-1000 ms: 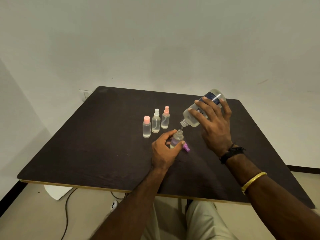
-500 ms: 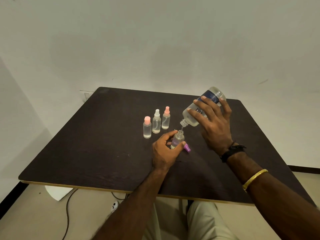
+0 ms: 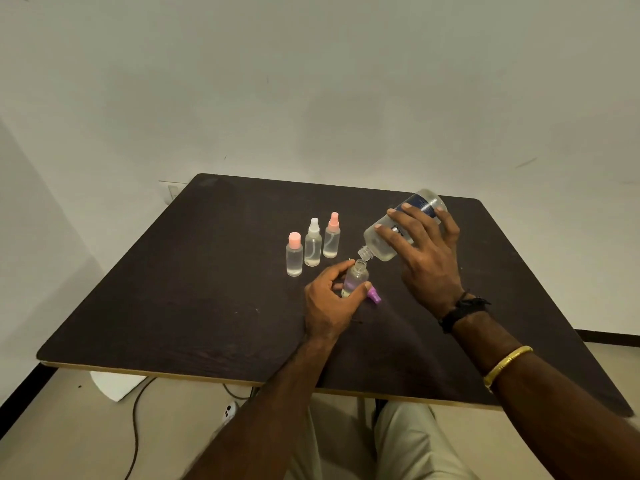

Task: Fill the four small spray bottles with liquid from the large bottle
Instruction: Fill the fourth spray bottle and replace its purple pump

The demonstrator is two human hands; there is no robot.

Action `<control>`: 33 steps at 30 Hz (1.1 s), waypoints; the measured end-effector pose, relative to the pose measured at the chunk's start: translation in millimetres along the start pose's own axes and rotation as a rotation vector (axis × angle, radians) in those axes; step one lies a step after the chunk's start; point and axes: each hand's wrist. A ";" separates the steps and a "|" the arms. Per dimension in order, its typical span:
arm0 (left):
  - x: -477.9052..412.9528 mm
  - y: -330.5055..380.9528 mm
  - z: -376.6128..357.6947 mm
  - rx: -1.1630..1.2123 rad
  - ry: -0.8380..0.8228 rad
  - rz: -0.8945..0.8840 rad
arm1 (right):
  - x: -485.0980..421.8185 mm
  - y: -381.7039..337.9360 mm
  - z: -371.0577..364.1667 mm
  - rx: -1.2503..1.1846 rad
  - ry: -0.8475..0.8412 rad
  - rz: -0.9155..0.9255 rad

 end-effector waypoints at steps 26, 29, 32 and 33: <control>-2.8 -5.6 -1.7 -0.065 0.015 0.017 | -8.5 -20.4 -8.4 -0.775 0.001 -0.831; -2.8 -5.1 -1.6 -0.078 0.029 0.017 | -8.2 -25.5 -11.2 -0.799 -0.016 -0.872; -2.3 -2.9 -1.3 -0.083 0.036 0.016 | -6.8 -31.1 -13.6 -0.815 -0.025 -0.890; -2.1 -2.7 -1.3 -0.084 0.037 0.014 | -5.9 -32.7 -14.6 -0.816 -0.030 -0.892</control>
Point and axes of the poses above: each hand's wrist, its own x-axis away from the middle knuckle, its own z-axis out of the back of the hand, y = z × x, and after that the axes turned 10 degrees about z, right-handed
